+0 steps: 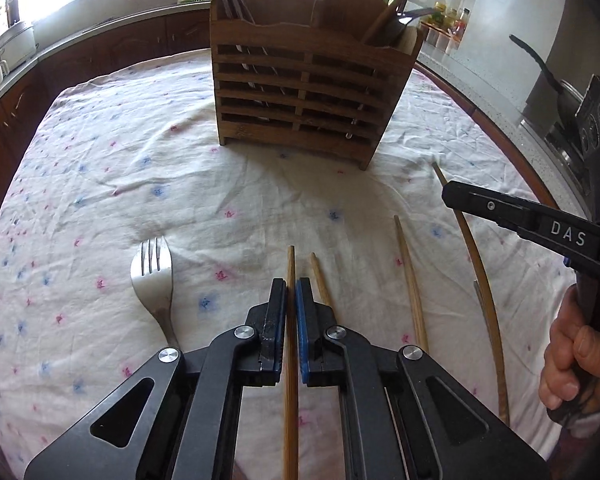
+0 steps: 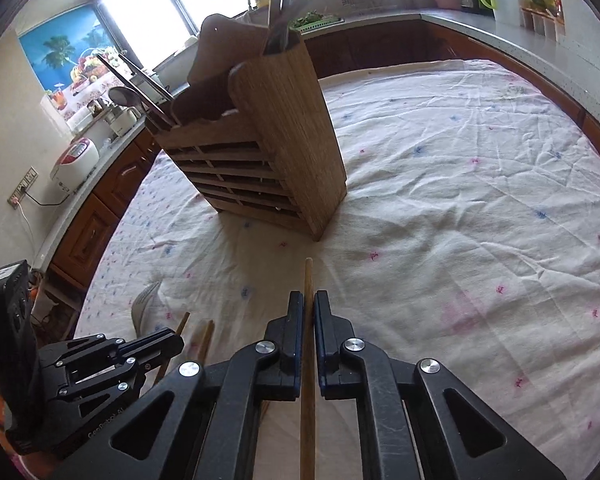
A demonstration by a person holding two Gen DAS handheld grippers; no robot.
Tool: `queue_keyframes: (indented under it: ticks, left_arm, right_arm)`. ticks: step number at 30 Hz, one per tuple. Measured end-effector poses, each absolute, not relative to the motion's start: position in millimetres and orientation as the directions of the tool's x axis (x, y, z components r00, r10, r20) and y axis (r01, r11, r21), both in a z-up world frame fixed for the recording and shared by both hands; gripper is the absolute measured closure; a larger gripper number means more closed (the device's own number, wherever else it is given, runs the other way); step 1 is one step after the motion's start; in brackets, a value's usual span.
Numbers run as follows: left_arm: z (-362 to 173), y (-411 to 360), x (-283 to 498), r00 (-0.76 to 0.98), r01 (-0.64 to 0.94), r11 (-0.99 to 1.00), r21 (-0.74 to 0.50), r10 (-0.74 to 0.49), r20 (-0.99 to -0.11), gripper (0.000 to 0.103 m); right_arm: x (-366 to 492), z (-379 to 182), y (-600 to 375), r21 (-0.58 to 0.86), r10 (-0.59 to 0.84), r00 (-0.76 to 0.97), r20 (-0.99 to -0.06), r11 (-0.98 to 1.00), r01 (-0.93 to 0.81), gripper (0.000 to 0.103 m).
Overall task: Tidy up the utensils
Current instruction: 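Lower the left tool onto a wooden chopstick and close it while the right tool grasps another wooden chopstick, then lift both wooden chopsticks upright and carry them over the holder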
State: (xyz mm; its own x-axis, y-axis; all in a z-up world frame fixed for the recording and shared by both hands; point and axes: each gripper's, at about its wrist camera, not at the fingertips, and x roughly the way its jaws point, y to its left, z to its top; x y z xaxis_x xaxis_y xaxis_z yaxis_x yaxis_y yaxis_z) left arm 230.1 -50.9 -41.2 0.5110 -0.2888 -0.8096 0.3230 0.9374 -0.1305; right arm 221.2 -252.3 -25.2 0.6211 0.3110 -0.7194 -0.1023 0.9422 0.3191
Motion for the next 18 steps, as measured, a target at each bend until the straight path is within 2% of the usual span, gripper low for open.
queue_keyframes:
  ticks: [10,18]
  left_arm:
    - [32.2,-13.8,190.0,0.621,0.318,0.920,-0.229,-0.385,-0.683,0.099]
    - [78.7,4.4,166.8,0.691,0.340,0.906,-0.253,-0.423,-0.586,0.099]
  right_arm:
    - [178.0,41.1,-251.5,0.327,0.345,0.720,-0.602,0.929,-0.172,0.098]
    - [155.3,86.2,-251.0,0.304,0.348,0.790,-0.504,0.928,-0.215,0.098]
